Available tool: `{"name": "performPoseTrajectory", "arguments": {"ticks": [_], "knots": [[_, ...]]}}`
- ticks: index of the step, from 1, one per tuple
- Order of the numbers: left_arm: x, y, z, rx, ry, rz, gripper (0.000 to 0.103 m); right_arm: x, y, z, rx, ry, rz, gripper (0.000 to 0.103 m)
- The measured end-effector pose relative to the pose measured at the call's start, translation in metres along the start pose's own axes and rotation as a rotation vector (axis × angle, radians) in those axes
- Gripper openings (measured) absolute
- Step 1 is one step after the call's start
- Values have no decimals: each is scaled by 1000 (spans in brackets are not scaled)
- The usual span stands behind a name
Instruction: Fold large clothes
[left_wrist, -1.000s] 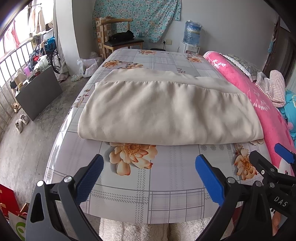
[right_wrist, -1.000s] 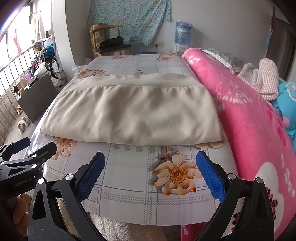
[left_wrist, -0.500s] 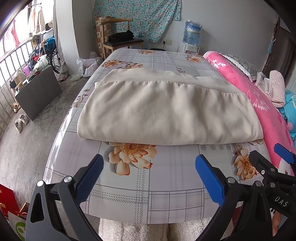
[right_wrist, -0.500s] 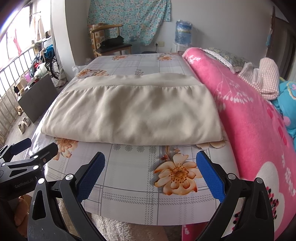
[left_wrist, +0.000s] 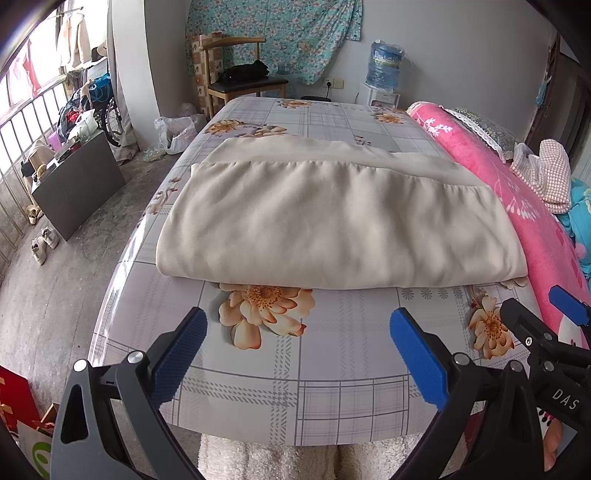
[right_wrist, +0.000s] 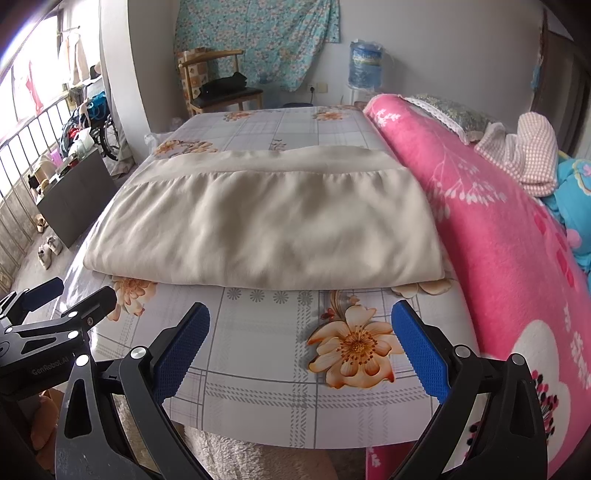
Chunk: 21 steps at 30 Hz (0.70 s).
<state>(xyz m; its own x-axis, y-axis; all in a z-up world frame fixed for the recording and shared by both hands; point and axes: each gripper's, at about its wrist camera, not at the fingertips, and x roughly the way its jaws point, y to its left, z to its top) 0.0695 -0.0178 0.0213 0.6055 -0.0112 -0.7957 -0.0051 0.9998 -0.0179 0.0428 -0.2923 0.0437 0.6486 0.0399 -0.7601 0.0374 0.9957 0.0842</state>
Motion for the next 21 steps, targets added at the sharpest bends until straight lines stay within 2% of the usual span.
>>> {"name": "performPoseTrajectory", "arguments": {"ticks": [21], "knots": [[1, -1, 0, 0, 2, 7, 97, 1, -1, -1, 20, 5, 8, 95]]}}
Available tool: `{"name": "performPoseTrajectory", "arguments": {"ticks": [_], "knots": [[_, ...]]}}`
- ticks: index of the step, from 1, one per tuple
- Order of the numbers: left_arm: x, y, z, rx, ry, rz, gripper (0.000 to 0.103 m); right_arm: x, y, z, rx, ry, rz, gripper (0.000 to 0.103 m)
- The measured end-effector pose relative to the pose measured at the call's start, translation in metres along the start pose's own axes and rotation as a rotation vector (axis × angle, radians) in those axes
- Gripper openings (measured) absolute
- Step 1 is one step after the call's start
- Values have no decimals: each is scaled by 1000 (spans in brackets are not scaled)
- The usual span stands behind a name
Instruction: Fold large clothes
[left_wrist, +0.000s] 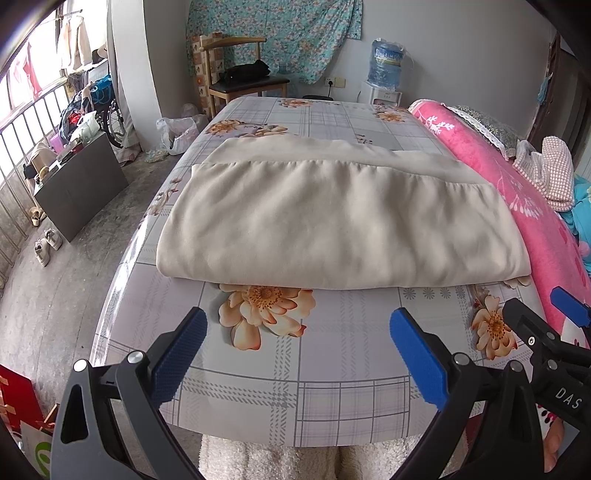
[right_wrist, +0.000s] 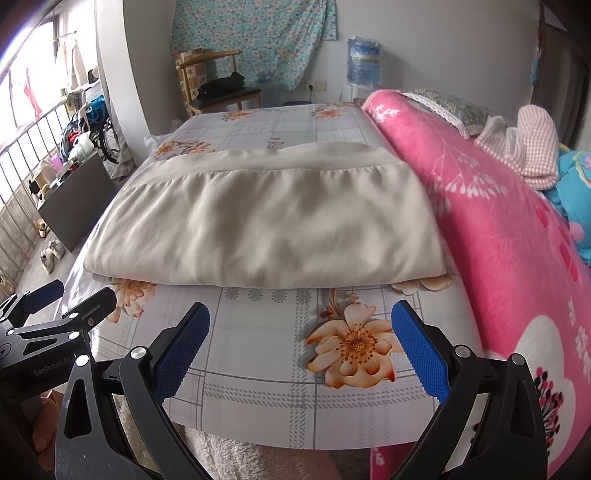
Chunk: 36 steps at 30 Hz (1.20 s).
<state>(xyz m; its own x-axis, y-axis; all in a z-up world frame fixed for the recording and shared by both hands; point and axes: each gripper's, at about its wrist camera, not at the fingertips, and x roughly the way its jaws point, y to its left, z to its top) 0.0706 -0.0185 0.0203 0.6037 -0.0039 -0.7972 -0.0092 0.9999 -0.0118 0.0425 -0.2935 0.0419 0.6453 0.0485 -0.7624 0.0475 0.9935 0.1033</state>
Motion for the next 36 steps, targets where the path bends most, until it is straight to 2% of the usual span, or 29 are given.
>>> {"name": "performPoseTrajectory", "arguments": {"ticks": [36], "knots": [[1, 3, 1, 1, 1, -1, 98, 1, 8, 0, 2, 2, 7, 95]]}}
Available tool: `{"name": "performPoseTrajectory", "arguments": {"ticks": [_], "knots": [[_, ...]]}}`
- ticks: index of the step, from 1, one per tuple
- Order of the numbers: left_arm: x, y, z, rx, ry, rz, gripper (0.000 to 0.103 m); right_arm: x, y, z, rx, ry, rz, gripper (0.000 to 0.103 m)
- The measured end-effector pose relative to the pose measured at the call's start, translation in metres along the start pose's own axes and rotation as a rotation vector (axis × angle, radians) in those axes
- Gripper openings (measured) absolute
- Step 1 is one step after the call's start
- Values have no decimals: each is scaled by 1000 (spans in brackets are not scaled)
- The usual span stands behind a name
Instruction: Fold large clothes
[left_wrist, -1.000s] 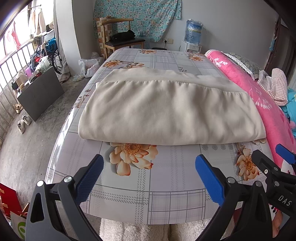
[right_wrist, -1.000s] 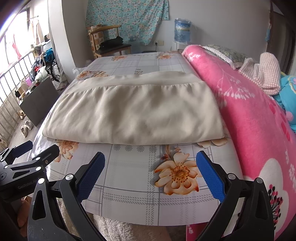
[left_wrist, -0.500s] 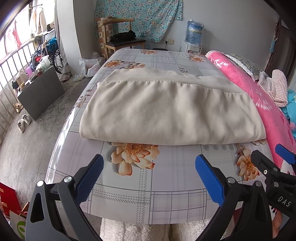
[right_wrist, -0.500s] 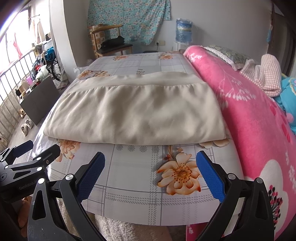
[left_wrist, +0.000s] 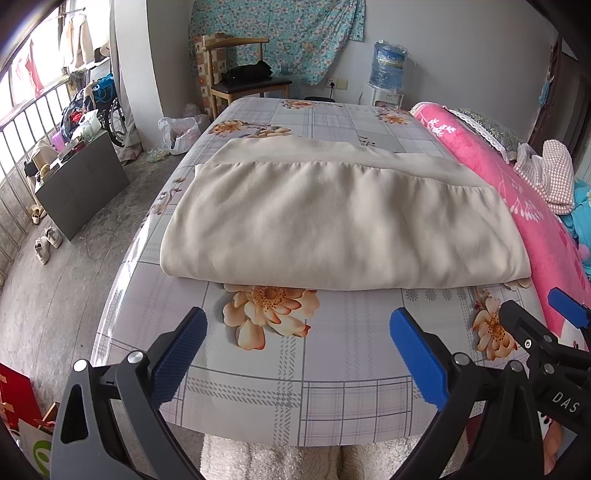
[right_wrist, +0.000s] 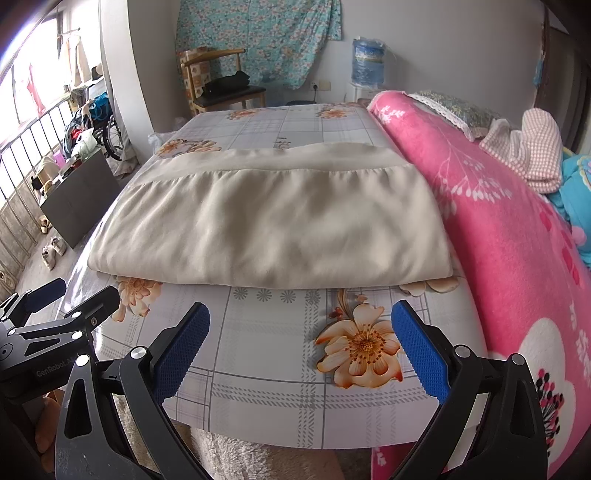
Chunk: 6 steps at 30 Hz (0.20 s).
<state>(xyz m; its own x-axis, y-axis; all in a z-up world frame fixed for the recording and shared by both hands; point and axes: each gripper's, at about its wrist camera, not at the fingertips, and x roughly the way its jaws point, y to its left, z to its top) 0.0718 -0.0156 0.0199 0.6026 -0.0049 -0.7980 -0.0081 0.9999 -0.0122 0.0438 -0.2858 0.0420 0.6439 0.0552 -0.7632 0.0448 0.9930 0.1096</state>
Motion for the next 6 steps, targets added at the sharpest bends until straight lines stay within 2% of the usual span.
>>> {"name": "performPoseTrajectory", "arguments": {"ticks": [6], "knots": [[0, 0, 0, 0, -1, 1, 97, 0, 1, 1, 1, -2, 0, 95]]}}
